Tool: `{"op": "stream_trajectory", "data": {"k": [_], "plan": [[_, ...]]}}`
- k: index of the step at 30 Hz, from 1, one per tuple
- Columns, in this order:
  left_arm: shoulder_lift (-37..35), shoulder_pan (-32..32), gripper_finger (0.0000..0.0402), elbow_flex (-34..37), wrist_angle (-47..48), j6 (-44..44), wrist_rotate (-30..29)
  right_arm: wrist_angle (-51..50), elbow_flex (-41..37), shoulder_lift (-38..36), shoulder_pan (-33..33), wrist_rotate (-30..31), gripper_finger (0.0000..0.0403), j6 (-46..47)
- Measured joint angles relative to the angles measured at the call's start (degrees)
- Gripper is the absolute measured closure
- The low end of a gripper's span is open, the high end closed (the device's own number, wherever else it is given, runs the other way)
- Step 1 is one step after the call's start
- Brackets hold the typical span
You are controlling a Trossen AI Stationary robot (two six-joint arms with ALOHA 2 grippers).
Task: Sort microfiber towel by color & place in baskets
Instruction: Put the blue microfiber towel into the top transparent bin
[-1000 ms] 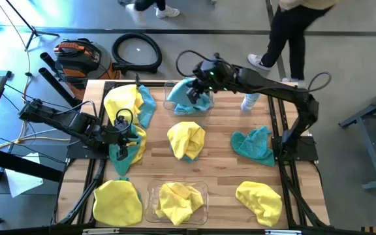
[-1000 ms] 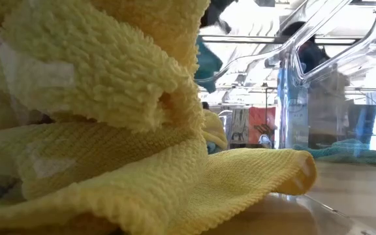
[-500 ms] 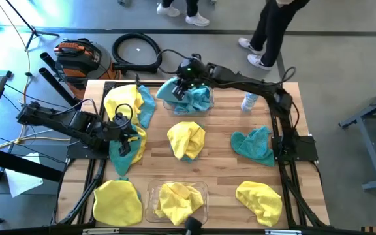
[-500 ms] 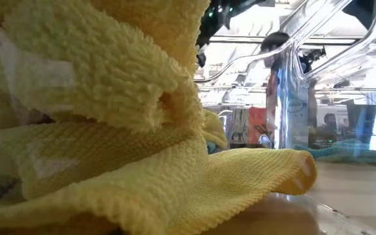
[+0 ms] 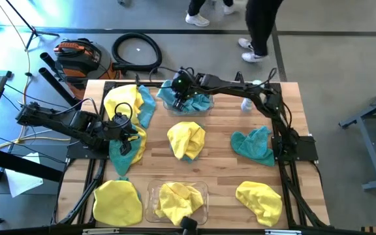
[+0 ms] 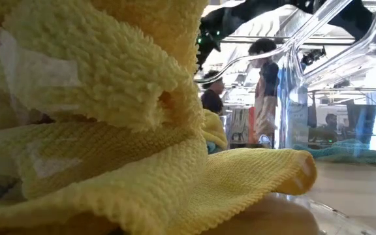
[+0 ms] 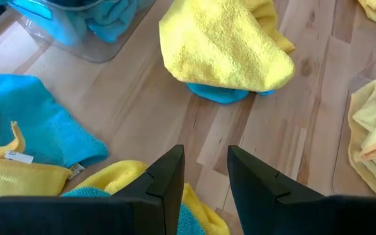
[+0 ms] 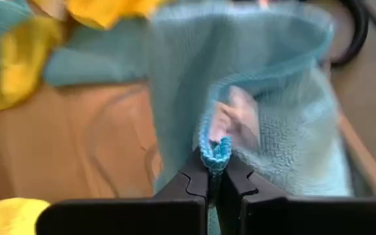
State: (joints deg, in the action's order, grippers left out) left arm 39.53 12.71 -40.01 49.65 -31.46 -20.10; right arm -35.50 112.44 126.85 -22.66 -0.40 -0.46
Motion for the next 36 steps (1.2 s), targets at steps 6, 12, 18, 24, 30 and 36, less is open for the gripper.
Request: {"op": "stream_trajectory", "data": {"k": [6, 12, 18, 24, 30, 36], "plan": [[0.0, 0.0, 0.0296, 0.0, 0.0, -1.2, 0.0, 0.3, 0.0, 3.9, -0.3, -0.6, 0.0403, 3.0], [0.0, 0.0, 0.0296, 0.0, 0.0, -2.4, 0.0, 1.8, -0.1, 6.7, -0.2, 0.5, 0.0403, 6.9], [0.0, 0.0, 0.0296, 0.0, 0.0, -2.5, 0.0, 3.0, -0.1, 6.5, -0.6, -0.4, 0.0400, 9.2], [0.0, 0.0, 0.0296, 0.0, 0.0, -2.5, 0.0, 2.8, -0.1, 6.5, -0.5, -0.6, 0.0352, 7.0], [0.0, 0.0, 0.0296, 0.0, 0.0, -2.4, 0.0, -0.1, 2.4, 6.5, -0.7, -0.6, 0.0284, 7.8], [0.0, 0.0, 0.0296, 0.0, 0.0, -2.4, 0.0, -9.4, 11.9, 6.5, -1.0, -0.4, 0.0247, 7.5]]}}
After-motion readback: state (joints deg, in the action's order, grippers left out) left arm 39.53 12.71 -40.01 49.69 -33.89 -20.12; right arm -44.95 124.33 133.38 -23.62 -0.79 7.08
